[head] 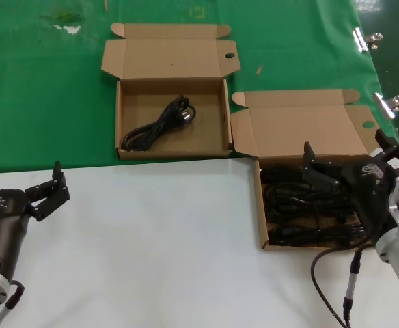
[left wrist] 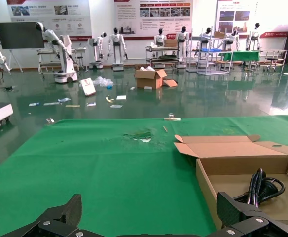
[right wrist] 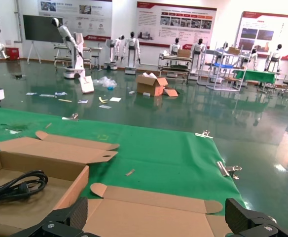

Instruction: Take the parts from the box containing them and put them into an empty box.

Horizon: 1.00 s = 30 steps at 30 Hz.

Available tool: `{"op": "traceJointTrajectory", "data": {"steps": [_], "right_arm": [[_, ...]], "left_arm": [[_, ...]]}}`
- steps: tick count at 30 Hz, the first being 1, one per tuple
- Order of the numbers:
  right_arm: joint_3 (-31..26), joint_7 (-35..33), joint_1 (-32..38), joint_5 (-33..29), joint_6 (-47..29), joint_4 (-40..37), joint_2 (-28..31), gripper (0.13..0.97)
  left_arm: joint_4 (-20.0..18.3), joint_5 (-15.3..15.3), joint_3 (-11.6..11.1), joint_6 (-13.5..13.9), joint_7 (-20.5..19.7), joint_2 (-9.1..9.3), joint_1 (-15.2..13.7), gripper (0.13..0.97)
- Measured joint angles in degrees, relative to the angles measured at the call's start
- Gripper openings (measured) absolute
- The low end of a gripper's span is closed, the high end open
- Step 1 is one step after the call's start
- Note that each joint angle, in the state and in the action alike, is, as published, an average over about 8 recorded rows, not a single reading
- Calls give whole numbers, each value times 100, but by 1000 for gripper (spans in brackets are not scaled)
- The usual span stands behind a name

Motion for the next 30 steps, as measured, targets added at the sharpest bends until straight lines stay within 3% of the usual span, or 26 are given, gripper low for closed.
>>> {"op": "traceJointTrajectory", "data": {"steps": [30], "right_arm": [[0,0,0,0,0,0,0,966]], "left_arm": [[0,0,0,0,0,0,0,966]]}}
